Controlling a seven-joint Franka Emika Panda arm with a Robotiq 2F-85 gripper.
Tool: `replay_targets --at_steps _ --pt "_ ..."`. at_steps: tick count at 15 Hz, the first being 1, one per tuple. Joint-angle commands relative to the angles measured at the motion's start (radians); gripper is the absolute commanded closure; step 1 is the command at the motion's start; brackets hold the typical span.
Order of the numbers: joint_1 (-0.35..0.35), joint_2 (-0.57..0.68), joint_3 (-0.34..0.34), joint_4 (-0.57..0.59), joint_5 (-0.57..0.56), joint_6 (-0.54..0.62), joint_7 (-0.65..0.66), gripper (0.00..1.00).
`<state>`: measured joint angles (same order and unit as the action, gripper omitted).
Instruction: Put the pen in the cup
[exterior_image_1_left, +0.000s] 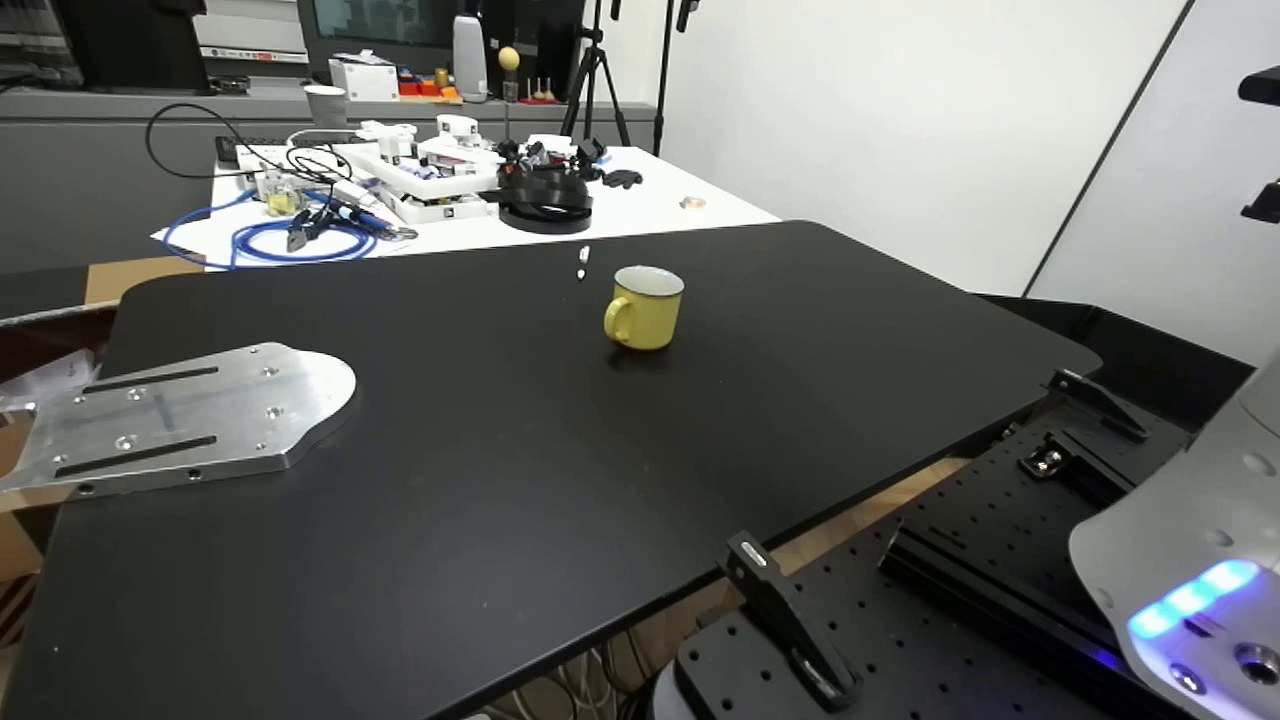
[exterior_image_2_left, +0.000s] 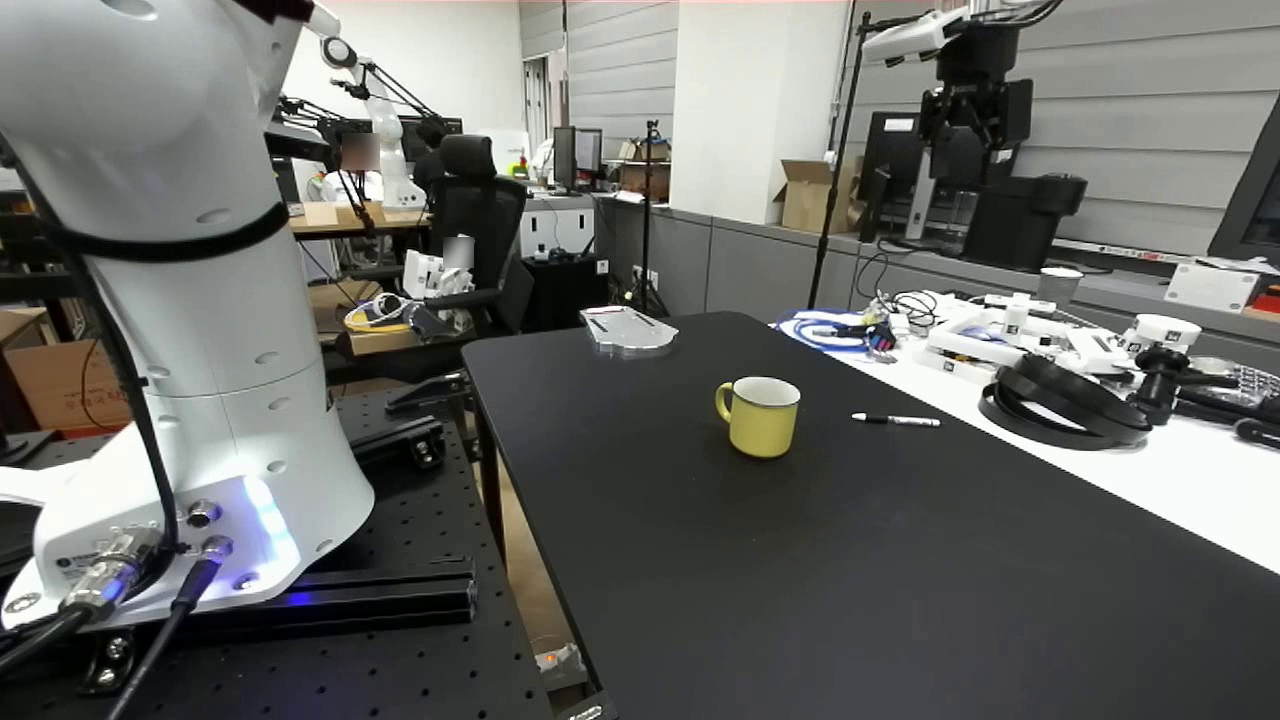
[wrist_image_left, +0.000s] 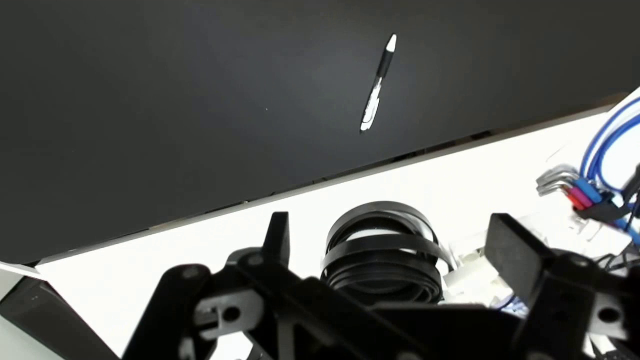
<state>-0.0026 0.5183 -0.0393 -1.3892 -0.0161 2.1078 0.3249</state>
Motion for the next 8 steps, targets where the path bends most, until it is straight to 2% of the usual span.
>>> replay_targets --at_steps 1,8 --pt "0.027 0.147 -0.025 0.223 0.026 -0.034 0.128 0.0" --pt "0.077 0.272 -0.027 0.278 0.032 0.008 0.179 0.0"
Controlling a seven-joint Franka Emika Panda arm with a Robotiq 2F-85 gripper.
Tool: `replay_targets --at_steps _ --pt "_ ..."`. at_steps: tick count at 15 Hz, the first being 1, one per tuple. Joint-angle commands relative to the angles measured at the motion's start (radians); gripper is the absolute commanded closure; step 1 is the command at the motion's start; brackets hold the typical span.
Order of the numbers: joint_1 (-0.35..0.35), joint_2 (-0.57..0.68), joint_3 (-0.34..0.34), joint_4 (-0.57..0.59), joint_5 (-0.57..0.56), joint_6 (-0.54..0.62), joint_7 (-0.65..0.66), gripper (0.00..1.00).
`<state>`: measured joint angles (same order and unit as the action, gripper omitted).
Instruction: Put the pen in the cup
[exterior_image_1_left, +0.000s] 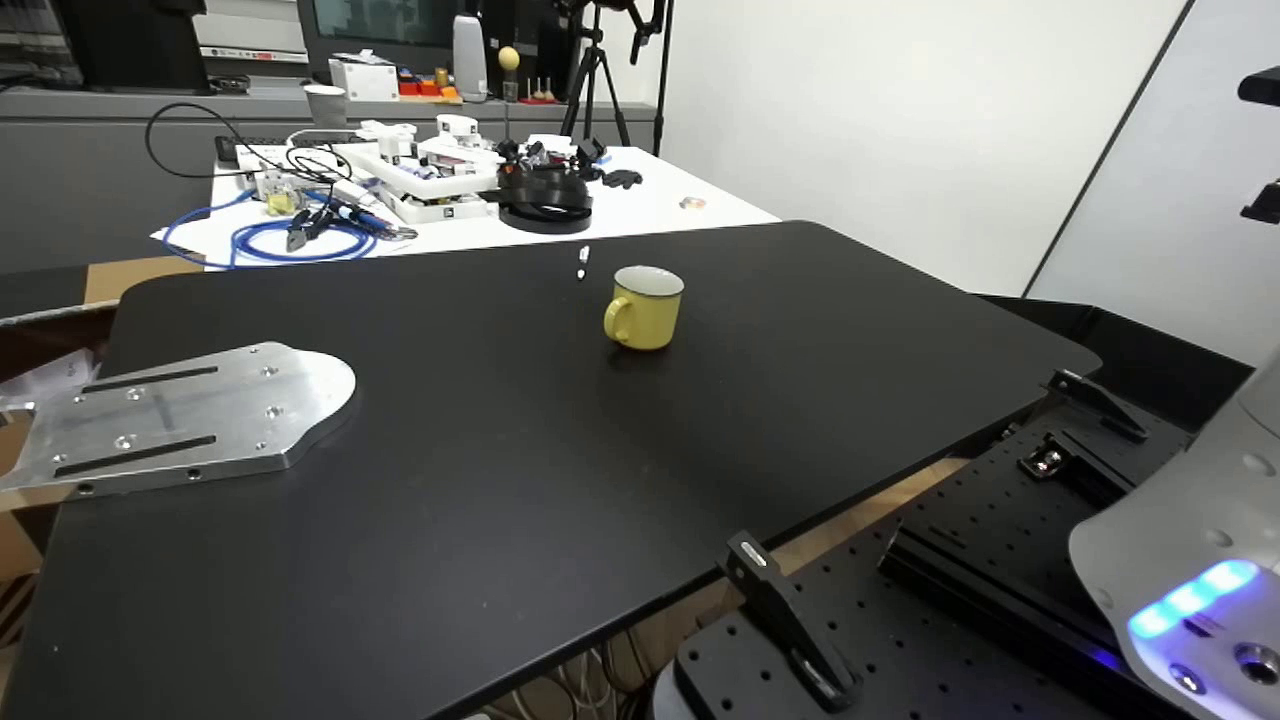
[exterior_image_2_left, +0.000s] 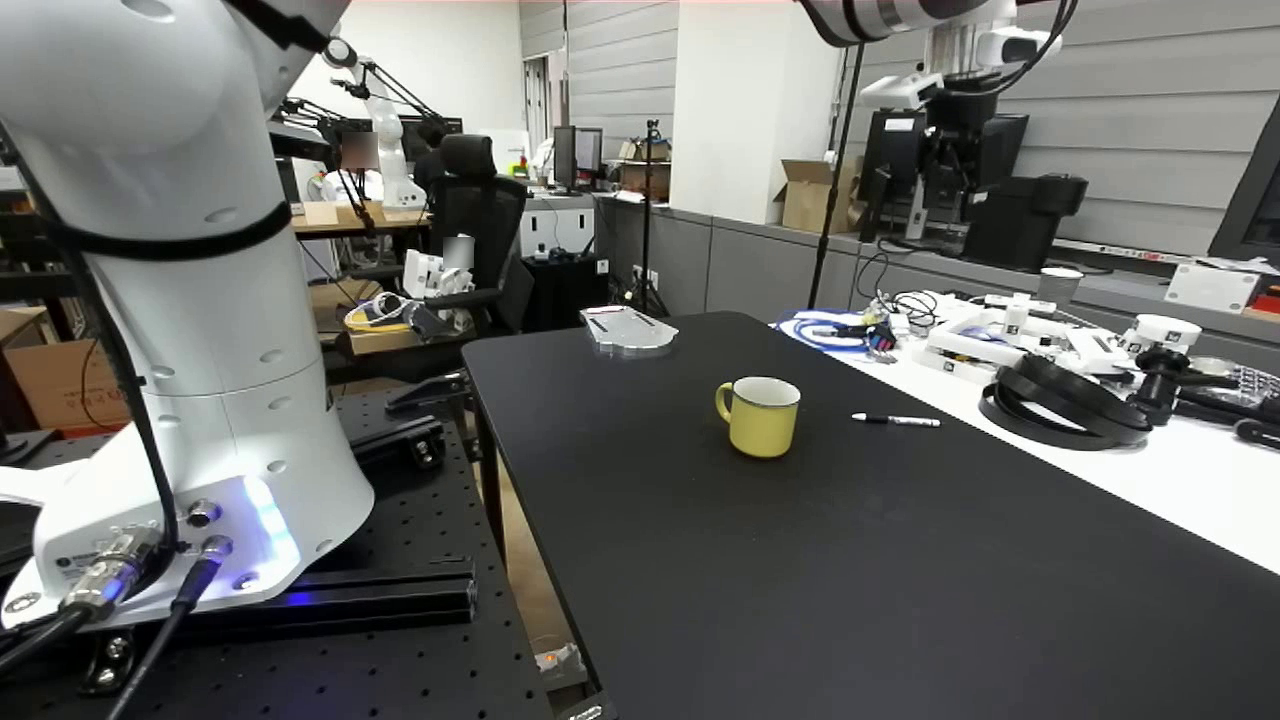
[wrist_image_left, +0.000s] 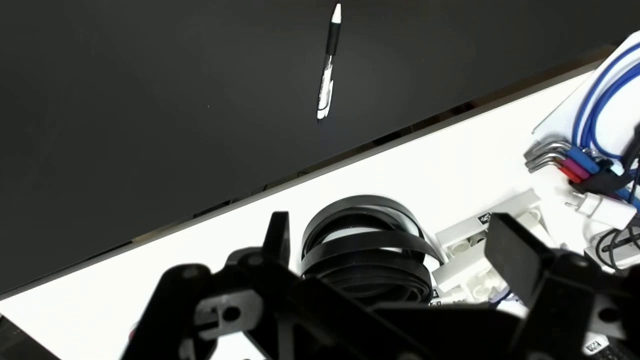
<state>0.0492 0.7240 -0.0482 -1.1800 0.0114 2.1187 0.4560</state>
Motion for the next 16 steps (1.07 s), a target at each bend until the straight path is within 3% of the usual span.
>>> replay_targets --at_steps 1,2,16 --pt "0.042 0.077 -0.034 0.071 -0.026 -0.035 0.046 0.0" --pt "0.023 0.035 -0.014 0.012 0.0 0.001 0.006 0.0" --pt "0.039 0.102 -0.035 0.067 -0.007 -0.002 0.029 0.0"
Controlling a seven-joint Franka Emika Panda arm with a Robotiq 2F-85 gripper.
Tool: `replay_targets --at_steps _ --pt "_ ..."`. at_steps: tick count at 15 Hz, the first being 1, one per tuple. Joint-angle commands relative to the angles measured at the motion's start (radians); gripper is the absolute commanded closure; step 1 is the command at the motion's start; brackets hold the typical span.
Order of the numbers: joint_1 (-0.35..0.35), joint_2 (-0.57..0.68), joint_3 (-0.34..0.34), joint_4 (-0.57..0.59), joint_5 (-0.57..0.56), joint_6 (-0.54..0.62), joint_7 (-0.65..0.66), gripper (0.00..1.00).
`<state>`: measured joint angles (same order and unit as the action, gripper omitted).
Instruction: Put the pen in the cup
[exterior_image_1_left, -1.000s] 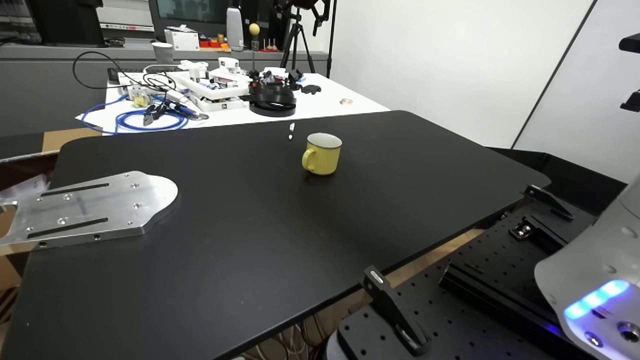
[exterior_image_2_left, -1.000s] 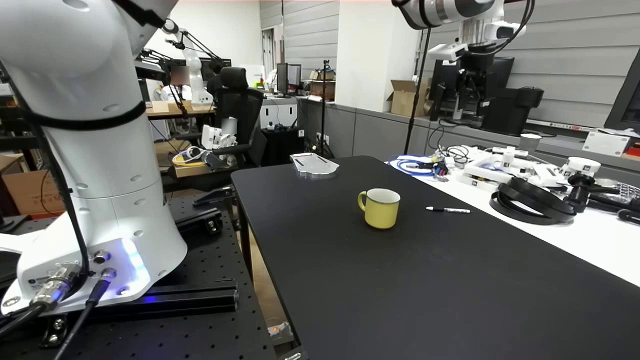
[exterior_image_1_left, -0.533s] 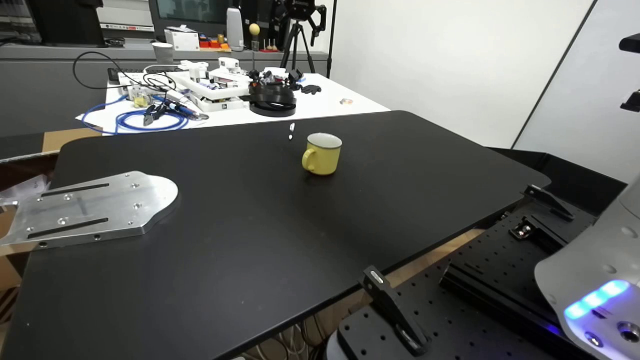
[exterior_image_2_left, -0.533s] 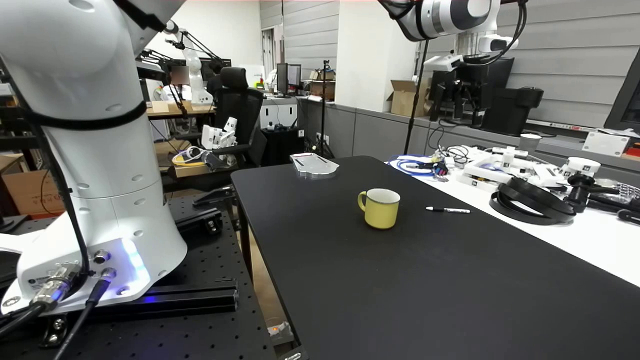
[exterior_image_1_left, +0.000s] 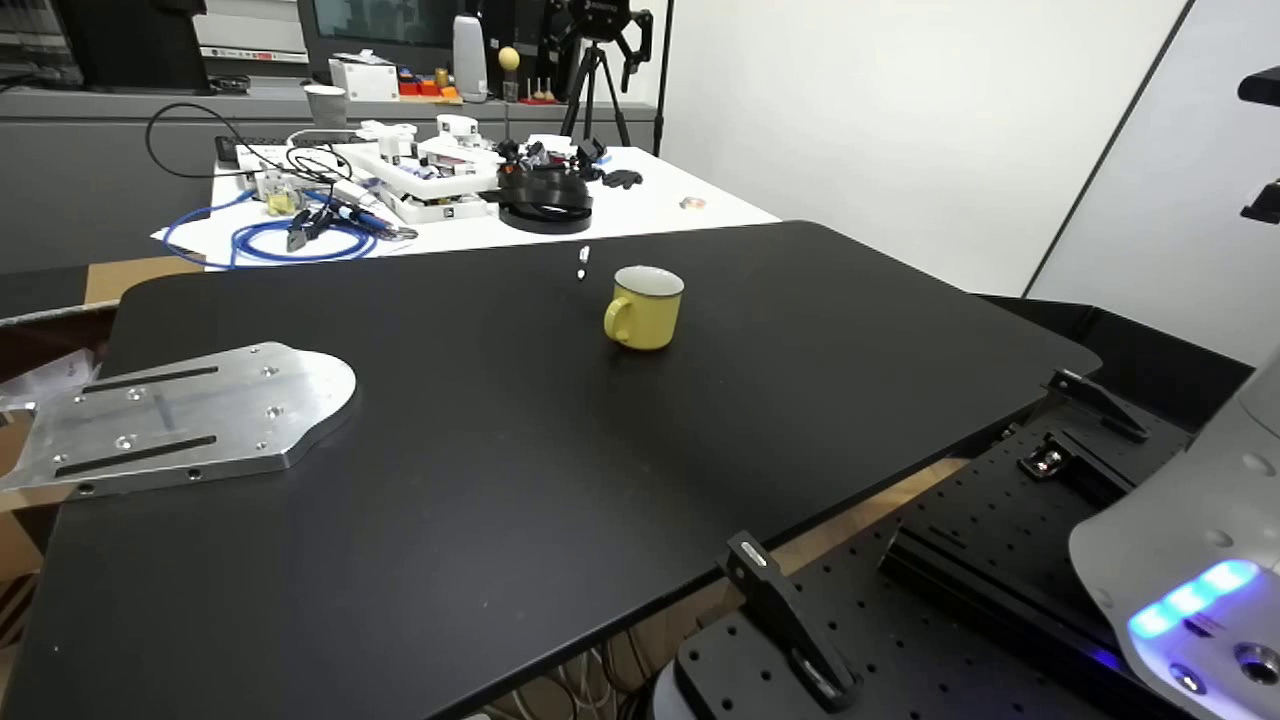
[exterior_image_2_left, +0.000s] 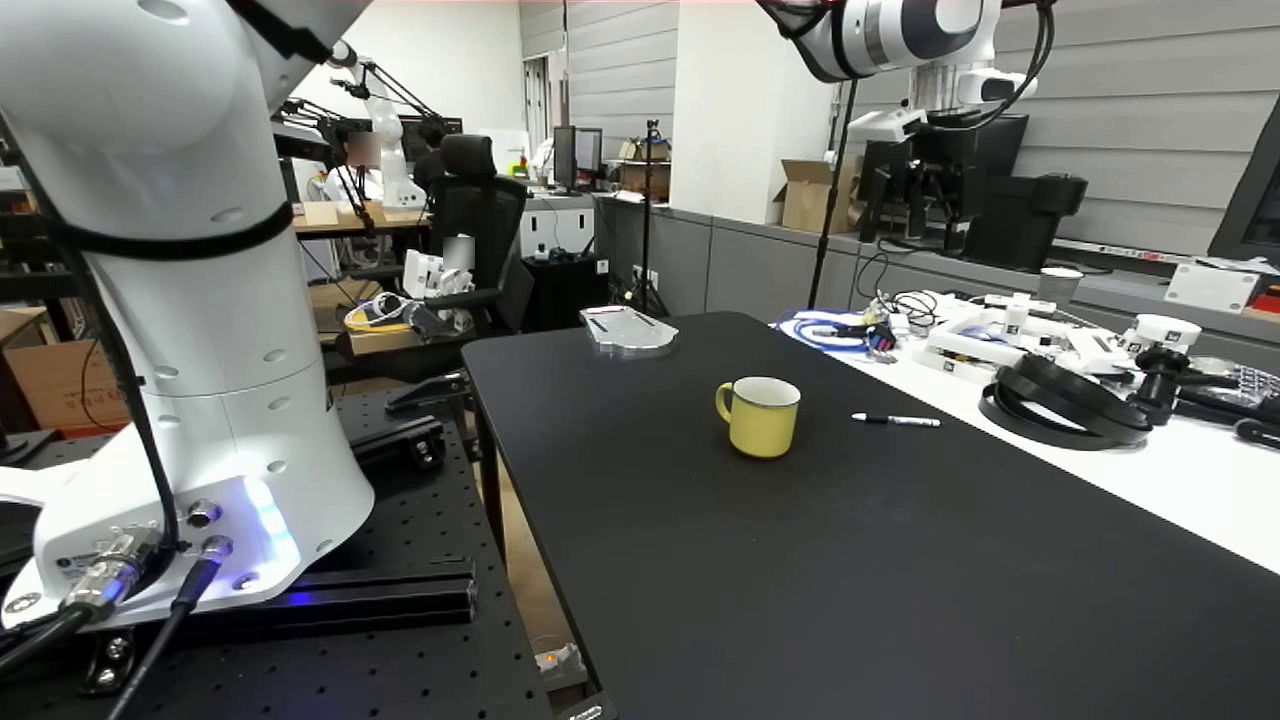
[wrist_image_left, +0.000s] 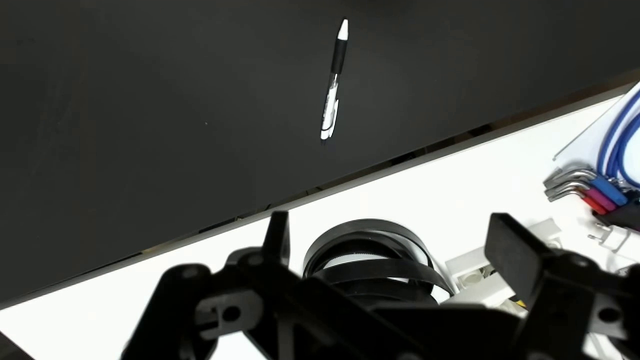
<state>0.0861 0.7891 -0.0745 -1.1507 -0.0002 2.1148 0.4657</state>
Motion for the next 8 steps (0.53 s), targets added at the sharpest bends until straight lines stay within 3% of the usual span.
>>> replay_targets --at_steps 1,8 --pt "-0.001 0.059 -0.007 0.052 0.012 0.015 0.025 0.0" --pt "-0.023 0.196 -0.005 0.102 0.073 0.043 0.064 0.0"
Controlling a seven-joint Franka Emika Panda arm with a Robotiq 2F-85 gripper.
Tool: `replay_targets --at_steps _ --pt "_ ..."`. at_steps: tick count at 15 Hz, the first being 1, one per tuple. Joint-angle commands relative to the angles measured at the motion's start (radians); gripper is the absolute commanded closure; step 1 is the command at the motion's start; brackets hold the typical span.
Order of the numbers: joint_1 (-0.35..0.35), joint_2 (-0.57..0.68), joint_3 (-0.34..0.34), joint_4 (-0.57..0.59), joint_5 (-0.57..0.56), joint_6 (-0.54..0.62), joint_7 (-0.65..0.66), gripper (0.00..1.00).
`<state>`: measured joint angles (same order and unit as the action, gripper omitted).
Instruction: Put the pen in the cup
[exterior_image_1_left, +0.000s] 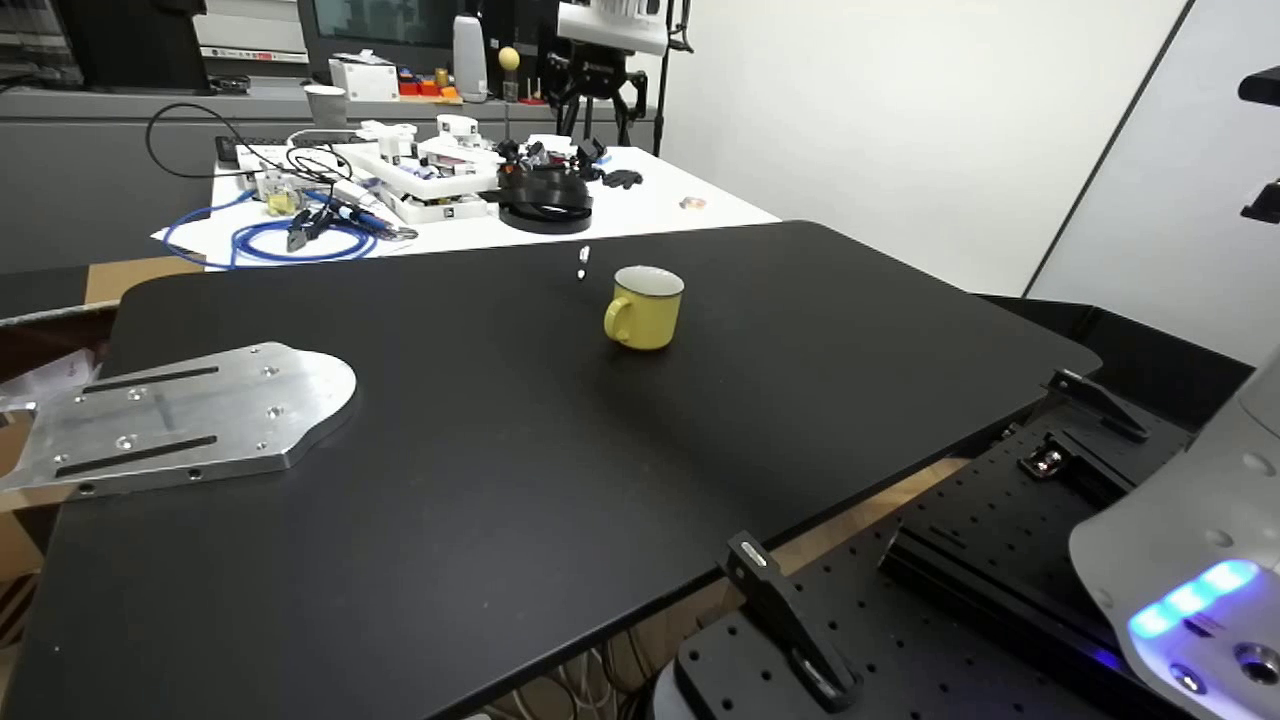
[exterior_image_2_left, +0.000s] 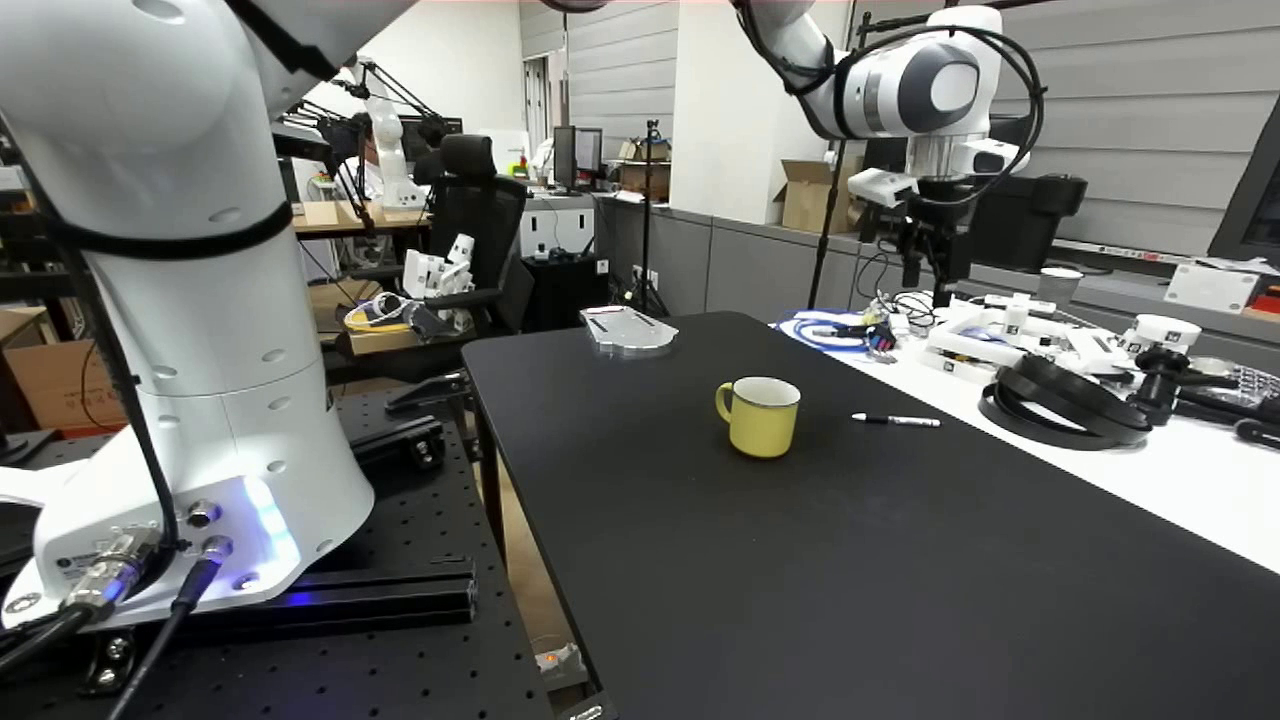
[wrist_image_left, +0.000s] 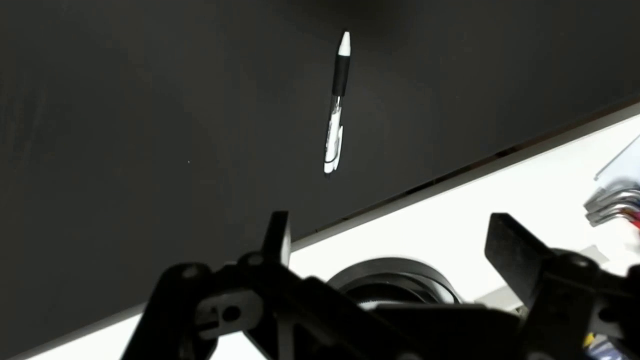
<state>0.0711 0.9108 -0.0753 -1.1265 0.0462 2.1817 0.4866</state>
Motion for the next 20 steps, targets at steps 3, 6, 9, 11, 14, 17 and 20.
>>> replay_targets --at_steps 3,6,9,11,14,17,20 --pt "-0.014 0.121 -0.006 0.086 0.045 -0.011 0.053 0.0" --pt "-0.021 0.159 -0.002 0.093 0.064 0.011 0.045 0.0" --pt "-0.022 0.191 -0.003 0.094 0.07 0.041 0.037 0.0" --pt "-0.021 0.214 -0.003 0.101 0.068 0.057 0.032 0.0" --pt "-0.022 0.242 0.006 0.114 0.074 0.059 0.025 0.0" --pt "-0.018 0.265 0.008 0.128 0.081 0.071 0.025 0.0" --pt "-0.013 0.287 0.008 0.138 0.084 0.086 0.028 0.0"
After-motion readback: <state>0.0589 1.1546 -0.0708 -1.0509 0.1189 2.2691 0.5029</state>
